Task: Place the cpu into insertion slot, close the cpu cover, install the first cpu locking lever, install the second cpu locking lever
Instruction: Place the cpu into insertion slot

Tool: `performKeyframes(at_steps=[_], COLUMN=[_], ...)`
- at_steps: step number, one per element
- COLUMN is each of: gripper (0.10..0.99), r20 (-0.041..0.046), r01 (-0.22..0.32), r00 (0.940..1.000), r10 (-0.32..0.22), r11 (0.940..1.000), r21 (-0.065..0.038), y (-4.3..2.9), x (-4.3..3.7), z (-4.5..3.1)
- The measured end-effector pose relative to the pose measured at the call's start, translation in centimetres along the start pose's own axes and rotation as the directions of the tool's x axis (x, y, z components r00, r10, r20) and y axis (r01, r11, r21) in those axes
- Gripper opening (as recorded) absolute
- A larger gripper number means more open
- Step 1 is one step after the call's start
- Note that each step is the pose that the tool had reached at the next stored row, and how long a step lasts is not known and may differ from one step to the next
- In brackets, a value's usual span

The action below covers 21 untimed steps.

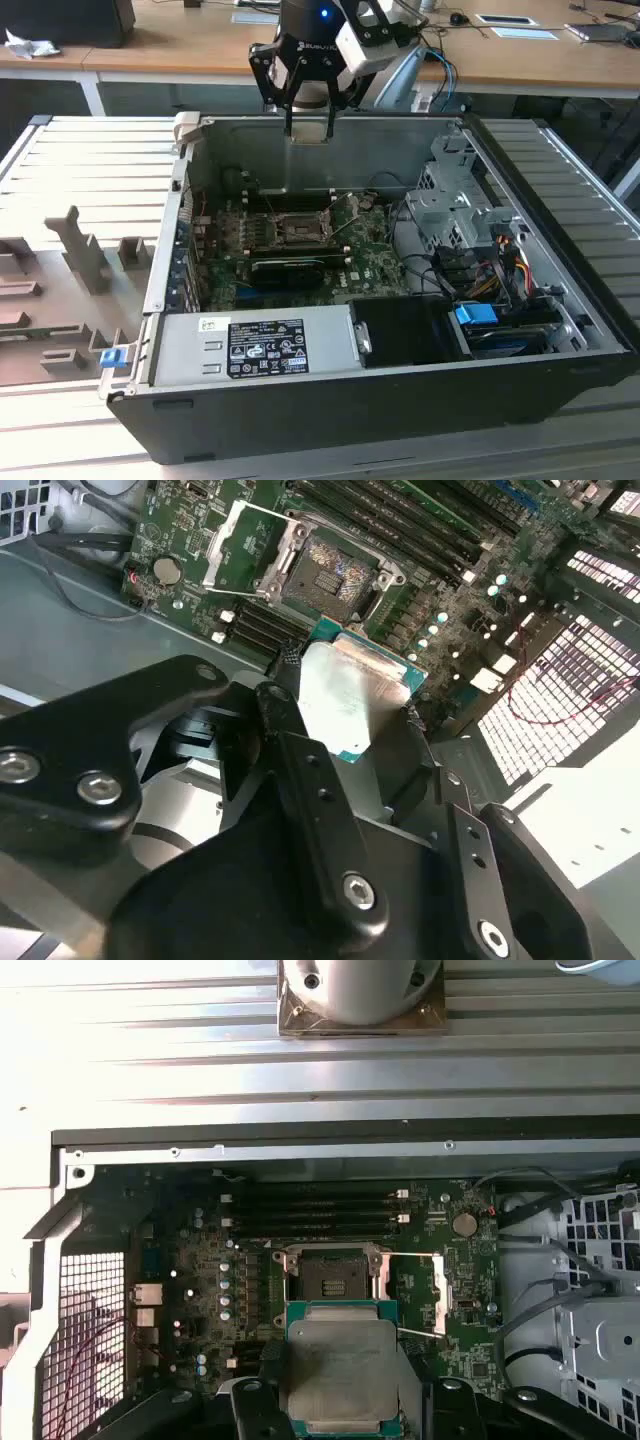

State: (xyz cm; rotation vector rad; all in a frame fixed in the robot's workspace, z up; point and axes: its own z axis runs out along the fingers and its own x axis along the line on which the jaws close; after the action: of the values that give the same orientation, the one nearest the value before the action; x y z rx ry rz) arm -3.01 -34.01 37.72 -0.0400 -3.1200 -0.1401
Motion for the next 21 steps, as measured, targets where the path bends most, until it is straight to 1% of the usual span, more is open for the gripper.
performKeyframes(at_steps=[3, 7, 9, 11, 16, 21], gripper=[0.529, 0.529, 0.529, 0.529, 0.529, 0.529], r20=[0.0002, 0.0037, 0.0059, 0.0068, 0.0089, 0.0092], r01=[-0.001, -0.041, -0.066, -0.077, -0.099, -0.106], r00=[1.0000, 0.9992, 0.9978, 0.9970, 0.9950, 0.9944], r10=[0.001, 0.041, 0.066, 0.077, 0.099, 0.106], r11=[1.0000, 0.9992, 0.9978, 0.9971, 0.9951, 0.9944], r21=[0.000, 0.000, 0.000, -0.001, -0.002, 0.002], y=[0.00, 0.00, -0.01, -0.01, -0.04, -0.10], x=[0.00, 0.00, 0.00, 0.00, 0.00, -0.02], z=[0.00, 0.03, 0.06, 0.07, 0.12, 0.16])
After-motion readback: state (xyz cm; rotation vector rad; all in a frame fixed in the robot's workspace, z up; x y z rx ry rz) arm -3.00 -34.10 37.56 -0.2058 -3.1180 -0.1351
